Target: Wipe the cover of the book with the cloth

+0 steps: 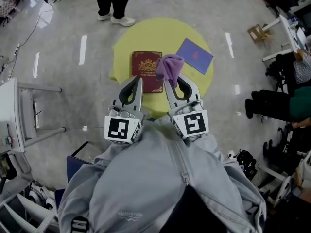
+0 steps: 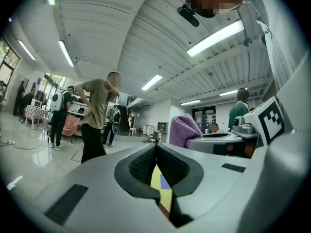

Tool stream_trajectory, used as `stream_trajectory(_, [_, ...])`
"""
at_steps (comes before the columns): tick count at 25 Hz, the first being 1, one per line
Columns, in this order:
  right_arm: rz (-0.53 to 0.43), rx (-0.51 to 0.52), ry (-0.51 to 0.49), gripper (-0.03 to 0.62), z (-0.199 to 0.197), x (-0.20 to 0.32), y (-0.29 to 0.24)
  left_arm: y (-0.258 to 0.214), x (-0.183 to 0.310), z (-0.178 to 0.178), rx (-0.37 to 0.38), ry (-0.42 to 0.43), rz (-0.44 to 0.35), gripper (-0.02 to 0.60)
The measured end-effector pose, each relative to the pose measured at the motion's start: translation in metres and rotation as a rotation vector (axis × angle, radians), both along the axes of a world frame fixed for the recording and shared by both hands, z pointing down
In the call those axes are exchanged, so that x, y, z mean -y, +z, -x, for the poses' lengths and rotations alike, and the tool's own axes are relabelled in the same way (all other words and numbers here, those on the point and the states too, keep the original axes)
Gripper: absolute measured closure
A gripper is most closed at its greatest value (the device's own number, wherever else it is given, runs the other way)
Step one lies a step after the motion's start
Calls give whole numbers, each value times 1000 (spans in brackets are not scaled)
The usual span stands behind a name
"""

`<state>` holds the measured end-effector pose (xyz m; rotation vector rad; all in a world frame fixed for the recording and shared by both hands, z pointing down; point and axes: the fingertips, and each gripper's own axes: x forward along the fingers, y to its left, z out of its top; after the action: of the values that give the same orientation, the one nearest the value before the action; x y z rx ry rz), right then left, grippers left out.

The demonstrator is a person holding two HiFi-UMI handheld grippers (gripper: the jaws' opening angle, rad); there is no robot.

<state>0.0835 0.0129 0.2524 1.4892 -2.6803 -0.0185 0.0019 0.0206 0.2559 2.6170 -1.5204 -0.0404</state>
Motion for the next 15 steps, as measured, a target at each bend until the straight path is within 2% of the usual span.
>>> stream_trajectory(7, [11, -8, -106, 510, -1, 22, 5, -1, 17, -6, 5, -60, -8, 565])
stream_trajectory(11, [48, 3, -124, 510, 4, 26, 12, 4, 16, -3, 9, -73, 0, 565])
stream_trajectory(15, [30, 15, -134, 510, 13, 25, 7, 3, 15, 7, 7, -91, 11, 565])
